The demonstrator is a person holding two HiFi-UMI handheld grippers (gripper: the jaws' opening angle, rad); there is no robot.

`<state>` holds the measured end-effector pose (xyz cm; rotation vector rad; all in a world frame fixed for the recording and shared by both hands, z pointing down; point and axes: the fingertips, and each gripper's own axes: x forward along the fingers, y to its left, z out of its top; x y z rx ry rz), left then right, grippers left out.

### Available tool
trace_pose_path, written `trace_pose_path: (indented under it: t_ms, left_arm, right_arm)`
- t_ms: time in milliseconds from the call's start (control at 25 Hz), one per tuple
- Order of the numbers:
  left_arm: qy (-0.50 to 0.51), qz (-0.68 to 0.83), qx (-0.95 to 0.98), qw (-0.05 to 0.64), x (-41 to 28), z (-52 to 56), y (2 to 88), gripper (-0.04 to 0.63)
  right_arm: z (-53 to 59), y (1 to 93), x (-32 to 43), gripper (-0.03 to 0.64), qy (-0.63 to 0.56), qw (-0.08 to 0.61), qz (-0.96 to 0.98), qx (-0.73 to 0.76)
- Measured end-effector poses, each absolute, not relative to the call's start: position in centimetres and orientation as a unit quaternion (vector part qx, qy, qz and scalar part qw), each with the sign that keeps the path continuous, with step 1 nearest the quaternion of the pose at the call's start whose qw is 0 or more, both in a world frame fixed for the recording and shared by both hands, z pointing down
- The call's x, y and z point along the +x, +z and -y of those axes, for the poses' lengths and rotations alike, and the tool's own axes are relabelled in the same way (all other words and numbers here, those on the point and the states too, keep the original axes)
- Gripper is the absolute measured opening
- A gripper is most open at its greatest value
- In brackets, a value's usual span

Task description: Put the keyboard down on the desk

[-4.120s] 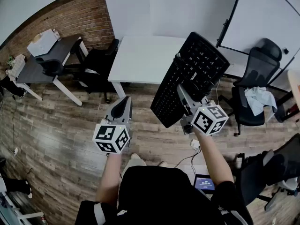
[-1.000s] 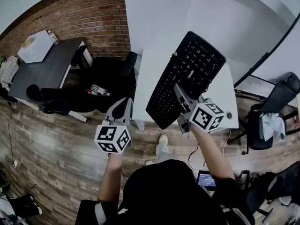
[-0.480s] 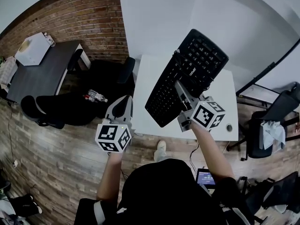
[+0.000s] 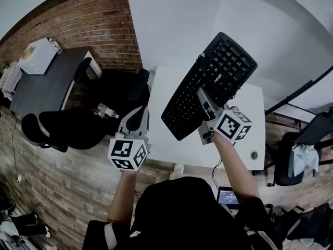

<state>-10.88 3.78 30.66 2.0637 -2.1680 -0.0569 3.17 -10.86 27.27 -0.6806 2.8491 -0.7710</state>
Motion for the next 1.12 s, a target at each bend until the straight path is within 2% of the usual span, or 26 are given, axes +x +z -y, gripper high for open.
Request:
trace_pose_path:
  t_ms: [560,1120]
  left_arm:
    - [0.003,0.721,0.69,0.064,-7.6,2.5,31.2,0.015]
    - [0.027,0.691,0.717,0.09,-13.5,6.6,34.2,0.015]
  right_arm:
    - [18.4,29.4,4.3,0.097,-0.314,0.081,-0.92,-0.219]
    - [22.5,32.7,-0.5,0.098,-0.387,0.116,-0.875,-0.265]
